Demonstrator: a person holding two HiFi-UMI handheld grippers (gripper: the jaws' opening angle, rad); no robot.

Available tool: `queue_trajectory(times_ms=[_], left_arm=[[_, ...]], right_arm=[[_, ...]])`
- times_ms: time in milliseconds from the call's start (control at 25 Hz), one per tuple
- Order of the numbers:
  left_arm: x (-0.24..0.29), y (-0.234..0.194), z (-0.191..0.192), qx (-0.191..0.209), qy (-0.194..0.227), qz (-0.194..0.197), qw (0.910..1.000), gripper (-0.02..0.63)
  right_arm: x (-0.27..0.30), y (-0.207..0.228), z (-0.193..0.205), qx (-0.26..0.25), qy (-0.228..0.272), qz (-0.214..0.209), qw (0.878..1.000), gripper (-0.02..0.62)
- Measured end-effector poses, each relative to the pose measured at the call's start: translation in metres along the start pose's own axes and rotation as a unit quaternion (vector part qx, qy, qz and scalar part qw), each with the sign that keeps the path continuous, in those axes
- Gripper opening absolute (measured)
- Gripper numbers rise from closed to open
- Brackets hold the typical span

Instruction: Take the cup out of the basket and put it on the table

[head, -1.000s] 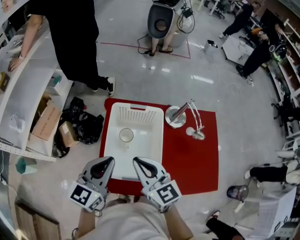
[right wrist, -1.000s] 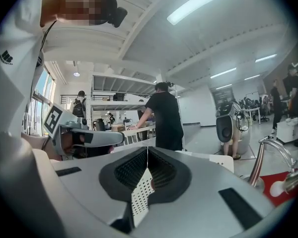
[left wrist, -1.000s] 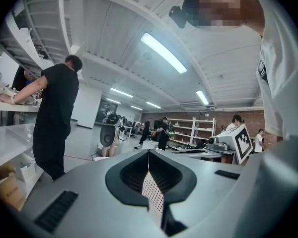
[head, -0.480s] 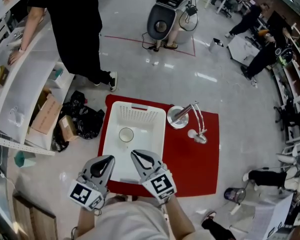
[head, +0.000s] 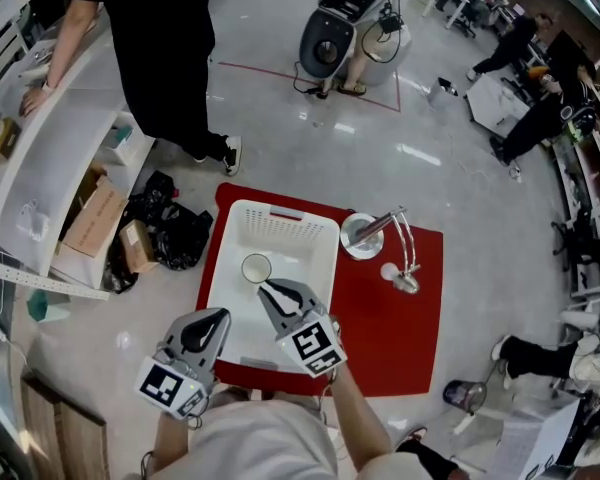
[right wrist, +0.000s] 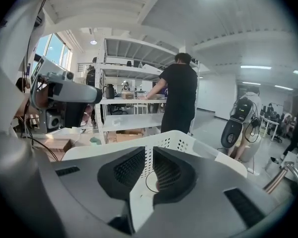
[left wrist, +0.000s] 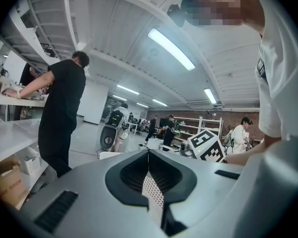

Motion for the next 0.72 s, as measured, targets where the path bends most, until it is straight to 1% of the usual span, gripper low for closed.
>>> queue_trajectory(times_ms=[200, 320, 480, 720], left_arm=[[0.002, -0.004, 0.004, -0.002, -0.005, -0.005, 1.0, 0.011], [0.004, -0.006, 0.005, -0.004, -0.009, -0.007, 0.9999, 0.011], [0.004, -0.007, 0.005, -0.006, -0.01, -0.01, 0.9999, 0.011], [0.003, -0.013, 0.007, -0.01, -0.014, -0.017, 0.9997, 0.011]], right_arm=[[0.023, 0.018, 0.012, -0.024, -0.036, -0.021, 0.999, 0.054], [0.038, 0.026, 0.021, -0.025, -0.066, -0.045, 0.997, 0.118], [0.055, 0.035, 0.03, -0.026, -0.104, -0.062, 0.992, 0.175], [0.081, 0.042, 0.039, -0.029, -0.169, -0.098, 0.98, 0.297]])
Point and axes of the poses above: the fingertips, and each gripper's own axes: x forward along the fingers, y to its right, z out of its underside, the point moved 8 cm from there along -x, backward along the fingers, and after that the axes turned 14 degrees about -z, right-handed, at the moved point
